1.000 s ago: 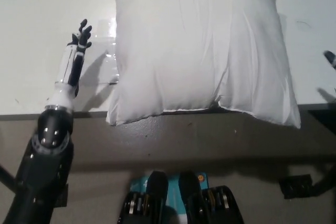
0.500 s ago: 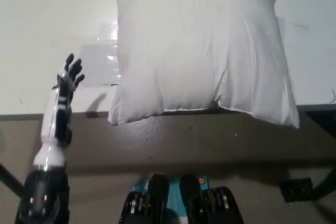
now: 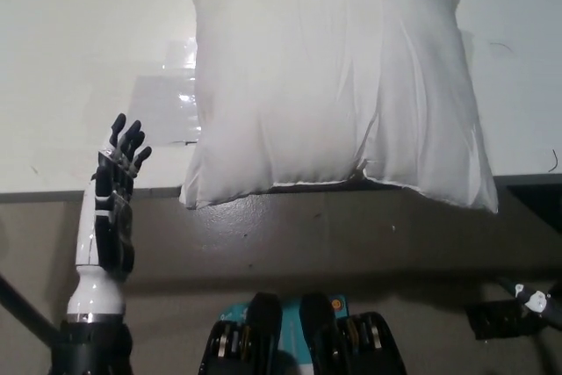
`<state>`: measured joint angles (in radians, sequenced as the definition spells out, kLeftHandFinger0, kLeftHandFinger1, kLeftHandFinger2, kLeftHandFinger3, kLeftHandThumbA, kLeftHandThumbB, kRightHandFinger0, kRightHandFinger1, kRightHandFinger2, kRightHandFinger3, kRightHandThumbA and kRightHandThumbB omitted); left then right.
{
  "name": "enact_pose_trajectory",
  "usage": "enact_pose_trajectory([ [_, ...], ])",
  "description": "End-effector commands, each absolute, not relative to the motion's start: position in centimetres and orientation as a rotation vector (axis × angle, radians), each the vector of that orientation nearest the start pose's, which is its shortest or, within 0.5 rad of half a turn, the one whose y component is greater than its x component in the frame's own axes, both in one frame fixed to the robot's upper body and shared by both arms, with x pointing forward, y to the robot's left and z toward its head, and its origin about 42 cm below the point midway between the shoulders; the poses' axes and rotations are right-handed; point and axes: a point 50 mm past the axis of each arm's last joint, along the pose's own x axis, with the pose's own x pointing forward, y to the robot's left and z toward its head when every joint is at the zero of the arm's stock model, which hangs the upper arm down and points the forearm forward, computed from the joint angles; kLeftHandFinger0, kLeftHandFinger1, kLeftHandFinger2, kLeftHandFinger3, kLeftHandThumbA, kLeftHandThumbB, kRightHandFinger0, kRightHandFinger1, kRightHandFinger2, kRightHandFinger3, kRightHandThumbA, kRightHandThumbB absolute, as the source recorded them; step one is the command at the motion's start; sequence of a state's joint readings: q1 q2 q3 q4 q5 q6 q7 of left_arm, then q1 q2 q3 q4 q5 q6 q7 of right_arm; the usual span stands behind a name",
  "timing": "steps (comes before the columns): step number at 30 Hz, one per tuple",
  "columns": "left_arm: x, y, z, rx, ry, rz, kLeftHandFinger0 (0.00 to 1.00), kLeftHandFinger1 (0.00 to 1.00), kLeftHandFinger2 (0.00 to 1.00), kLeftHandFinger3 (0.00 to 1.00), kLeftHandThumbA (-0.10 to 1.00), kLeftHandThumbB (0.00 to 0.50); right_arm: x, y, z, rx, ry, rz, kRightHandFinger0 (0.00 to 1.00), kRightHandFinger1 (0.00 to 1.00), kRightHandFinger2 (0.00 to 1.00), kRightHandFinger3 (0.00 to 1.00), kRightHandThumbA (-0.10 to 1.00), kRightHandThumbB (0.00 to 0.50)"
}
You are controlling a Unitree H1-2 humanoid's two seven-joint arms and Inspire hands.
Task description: The robot uses both hands to lift the pillow and then drops it on the table
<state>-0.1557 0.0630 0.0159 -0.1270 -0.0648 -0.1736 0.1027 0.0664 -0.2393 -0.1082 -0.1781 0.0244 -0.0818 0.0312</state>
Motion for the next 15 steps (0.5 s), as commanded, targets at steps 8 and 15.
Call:
enact_pose_trajectory([
  [8,30.9,23.3,18.3,-0.028,-0.455,0.075,1.0,1.0,1.0,1.0,1.0,0.224,25.8,-29.6,16.2,-0.258,-0.311,-0.035,1.0,1.0,1.0,1.0,1.0,0.188],
  [15,30.7,23.7,17.4,0.002,-0.44,0.084,1.0,1.0,1.0,1.0,1.0,0.225,25.2,-30.0,15.1,-0.265,-0.294,-0.034,1.0,1.0,1.0,1.0,1.0,0.162],
])
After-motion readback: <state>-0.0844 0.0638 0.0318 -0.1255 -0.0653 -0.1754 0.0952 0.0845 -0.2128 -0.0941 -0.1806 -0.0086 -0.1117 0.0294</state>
